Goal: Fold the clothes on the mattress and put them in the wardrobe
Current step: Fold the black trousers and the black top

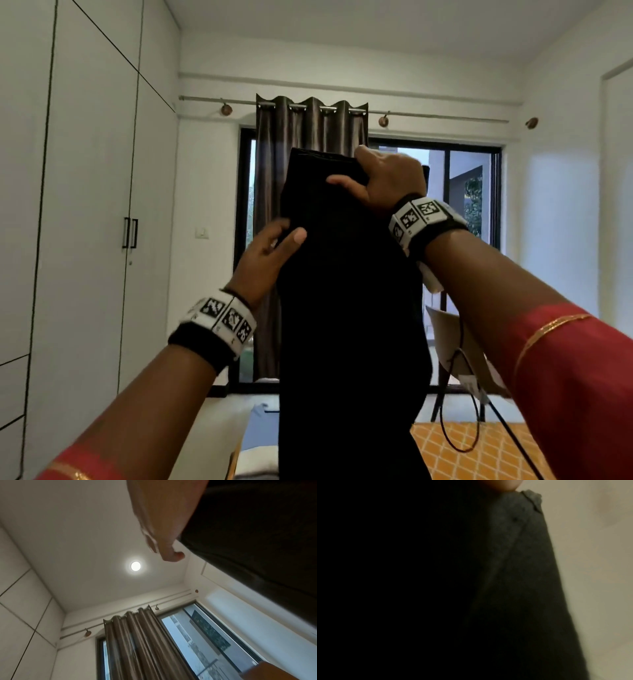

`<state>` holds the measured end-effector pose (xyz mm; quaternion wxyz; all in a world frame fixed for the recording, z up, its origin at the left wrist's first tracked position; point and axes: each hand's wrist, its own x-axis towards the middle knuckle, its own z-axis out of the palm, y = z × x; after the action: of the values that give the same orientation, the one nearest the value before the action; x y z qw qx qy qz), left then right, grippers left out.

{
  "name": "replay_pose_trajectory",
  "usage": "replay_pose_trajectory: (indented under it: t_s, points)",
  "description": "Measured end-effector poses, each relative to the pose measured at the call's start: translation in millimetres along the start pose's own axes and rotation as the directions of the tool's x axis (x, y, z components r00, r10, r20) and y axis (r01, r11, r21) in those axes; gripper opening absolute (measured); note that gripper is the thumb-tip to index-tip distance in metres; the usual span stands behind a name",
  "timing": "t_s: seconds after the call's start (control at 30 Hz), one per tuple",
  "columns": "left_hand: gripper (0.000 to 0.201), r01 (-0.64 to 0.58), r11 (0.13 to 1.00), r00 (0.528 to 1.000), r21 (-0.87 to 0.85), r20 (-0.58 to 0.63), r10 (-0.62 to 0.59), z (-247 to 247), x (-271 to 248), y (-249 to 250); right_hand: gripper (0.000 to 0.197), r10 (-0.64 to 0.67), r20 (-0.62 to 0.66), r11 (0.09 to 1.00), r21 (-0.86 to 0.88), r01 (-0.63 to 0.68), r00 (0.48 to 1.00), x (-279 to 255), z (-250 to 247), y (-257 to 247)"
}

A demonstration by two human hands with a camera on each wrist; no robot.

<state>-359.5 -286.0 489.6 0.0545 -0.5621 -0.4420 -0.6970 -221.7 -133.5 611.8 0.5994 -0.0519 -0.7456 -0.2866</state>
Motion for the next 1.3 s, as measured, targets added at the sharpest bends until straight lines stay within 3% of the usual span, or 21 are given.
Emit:
replay_pose_trajectory:
  t_s: [0.07,0.13,0.2,0.27,0.33,0.37,0.43,0.53,0.6,0.67,0.73,0.77,0.83,0.9,0.97,1.07,1.13,1.2,1.23,1.27,1.3]
  points:
    - [0.079,0.078,0.997,0.992,0.028,0.101,-0.081,0,-18,-16,0.079,-0.009,-0.021,1.0,0.006,0.009,1.0,5,-4,4]
    - [0.047,0.123,0.992,0.971,0.023,0.205,-0.125,3,-32,-12,0.079,-0.023,-0.039,1.0,-0.007,0.023,0.999,6,-6,9]
    - [0.03,0.117,0.99,0.966,0.082,0.223,-0.133,-3,-25,-12,0.081,-0.027,-0.029,0.999,-0.025,0.026,0.999,1,-8,16]
    - [0.011,0.004,0.945,0.997,0.327,0.07,-0.028,-21,-9,-17,0.085,-0.021,-0.01,0.999,-0.03,0.021,1.0,-4,-10,20]
    - [0.023,-0.168,0.753,0.977,0.637,0.005,0.213,-35,1,-17,0.087,0.007,-0.007,0.999,-0.032,-0.007,1.0,-8,-12,20]
    - [0.027,-0.231,0.719,0.96,0.655,0.032,0.279,-36,-1,-19,0.088,0.032,-0.003,0.999,-0.027,-0.032,0.999,-9,-13,18]
    - [0.033,-0.3,0.796,0.952,0.525,0.107,0.289,-32,-21,-19,0.087,0.093,0.014,0.995,-0.027,-0.092,0.996,-10,-15,14]
    - [0.031,-0.167,0.971,0.979,0.171,0.146,0.142,-18,-64,-37,0.086,0.141,0.033,0.988,-0.066,-0.139,0.989,-10,-15,9]
    - [0.055,0.05,0.999,0.973,-0.014,0.228,-0.046,-10,-94,-59,0.084,0.146,0.041,0.985,-0.098,-0.142,0.988,-10,-15,6]
    - [0.063,0.154,0.98,0.887,0.122,0.42,-0.192,-3,-124,-91,0.081,0.143,0.056,0.981,-0.137,-0.134,0.988,-10,-18,2]
    - [0.026,0.127,0.92,0.819,0.37,0.485,-0.308,-1,-143,-117,0.08,0.138,0.067,0.976,-0.177,-0.125,0.988,-10,-23,0]
    - [0.019,0.153,0.894,0.847,0.42,0.41,-0.338,-5,-147,-127,0.077,0.14,0.069,0.975,-0.183,-0.126,0.988,-11,-25,1]
    - [0.022,0.221,0.834,0.961,0.505,0.032,-0.274,-22,-145,-140,0.072,0.166,0.065,0.973,-0.175,-0.152,0.984,-16,-28,4]
    - [0.042,0.247,0.725,0.95,0.643,-0.309,-0.05,-39,-141,-139,0.068,0.221,0.052,0.963,-0.167,-0.21,0.974,-23,-28,8]
    - [0.051,0.183,0.722,0.966,0.667,-0.258,-0.005,-45,-148,-144,0.067,0.29,0.041,0.946,-0.165,-0.28,0.956,-26,-26,11]
    - [0.058,0.075,0.823,0.997,0.563,-0.014,-0.081,-41,-172,-154,0.068,0.341,0.041,0.928,-0.173,-0.329,0.939,-28,-21,13]
    - [0.053,0.201,0.863,0.959,0.464,0.085,-0.269,-32,-189,-153,0.069,0.339,0.054,0.927,-0.188,-0.324,0.939,-29,-16,11]
    - [0.007,0.445,0.872,0.867,0.206,0.147,-0.477,-16,-200,-147,0.069,0.323,0.066,0.932,-0.198,-0.305,0.944,-31,-11,6]
    - [0.016,0.411,0.89,0.88,0.199,0.17,-0.444,-8,-204,-149,0.068,0.31,0.071,0.937,-0.193,-0.292,0.948,-32,-8,3]
    - [0.026,0.384,0.923,0.908,-0.011,0.185,-0.375,1,-207,-148,0.067,0.299,0.078,0.942,-0.186,-0.281,0.951,-33,-6,1]
    - [0.023,0.338,0.937,0.93,-0.09,0.185,-0.318,8,-204,-140,0.066,0.293,0.084,0.944,-0.182,-0.275,0.952,-34,-5,0]
